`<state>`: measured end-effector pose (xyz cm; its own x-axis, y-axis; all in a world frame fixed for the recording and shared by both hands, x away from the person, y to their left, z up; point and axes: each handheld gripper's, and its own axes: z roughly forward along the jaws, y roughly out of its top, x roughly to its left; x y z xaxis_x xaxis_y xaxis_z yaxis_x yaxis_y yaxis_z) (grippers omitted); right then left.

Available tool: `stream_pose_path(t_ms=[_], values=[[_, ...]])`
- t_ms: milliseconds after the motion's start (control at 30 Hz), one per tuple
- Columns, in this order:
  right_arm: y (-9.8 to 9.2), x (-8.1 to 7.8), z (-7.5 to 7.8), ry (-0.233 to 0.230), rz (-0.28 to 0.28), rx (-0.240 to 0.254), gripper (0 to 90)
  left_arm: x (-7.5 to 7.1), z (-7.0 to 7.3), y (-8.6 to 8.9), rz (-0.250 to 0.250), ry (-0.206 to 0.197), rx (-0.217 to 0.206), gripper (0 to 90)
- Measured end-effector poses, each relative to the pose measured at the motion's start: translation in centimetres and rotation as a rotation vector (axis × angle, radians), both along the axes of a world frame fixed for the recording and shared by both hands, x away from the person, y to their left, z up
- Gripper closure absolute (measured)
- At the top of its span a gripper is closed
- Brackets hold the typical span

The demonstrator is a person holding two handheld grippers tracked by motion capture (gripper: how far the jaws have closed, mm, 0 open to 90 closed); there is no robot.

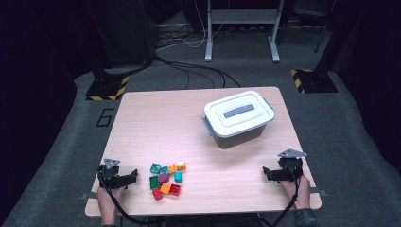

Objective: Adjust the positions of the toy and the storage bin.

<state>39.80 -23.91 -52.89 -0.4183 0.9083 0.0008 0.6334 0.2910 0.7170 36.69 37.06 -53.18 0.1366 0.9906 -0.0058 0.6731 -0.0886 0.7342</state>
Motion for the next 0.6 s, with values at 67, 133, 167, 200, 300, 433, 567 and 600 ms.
stream_pose_path(t_ms=[67,133,167,200,300,433,567,600], values=[[0.0,0.0,0.0,0.001,0.005,-0.006,0.0,0.0,0.0,0.0,0.000,0.000,0.000,5.8],[-0.1,0.1,0.1,0.013,0.013,-0.001,0.0,0.0,0.0,0.0,0.000,0.000,0.000,5.8],[-0.1,0.1,0.1,0.013,0.013,-0.001,0.0,0.0,0.0,0.0,0.000,0.000,0.000,5.8],[-0.2,0.1,0.2,0.019,0.015,0.007,0.0,0.0,0.0,0.0,0.000,0.000,0.000,5.8],[-0.3,0.3,0.5,0.043,0.028,0.047,0.0,0.0,0.0,0.0,0.000,0.000,-0.001,5.8],[0.1,0.3,2.2,0.001,0.040,0.036,0.0,0.0,0.0,0.0,0.000,0.000,-0.001,5.8],[0.3,0.3,3.5,-0.015,0.053,0.038,0.0,0.0,0.0,0.0,0.000,0.001,-0.001,5.8],[0.5,0.4,4.3,-0.020,0.061,0.039,0.0,0.0,0.1,0.0,-0.003,0.006,0.000,5.8]])
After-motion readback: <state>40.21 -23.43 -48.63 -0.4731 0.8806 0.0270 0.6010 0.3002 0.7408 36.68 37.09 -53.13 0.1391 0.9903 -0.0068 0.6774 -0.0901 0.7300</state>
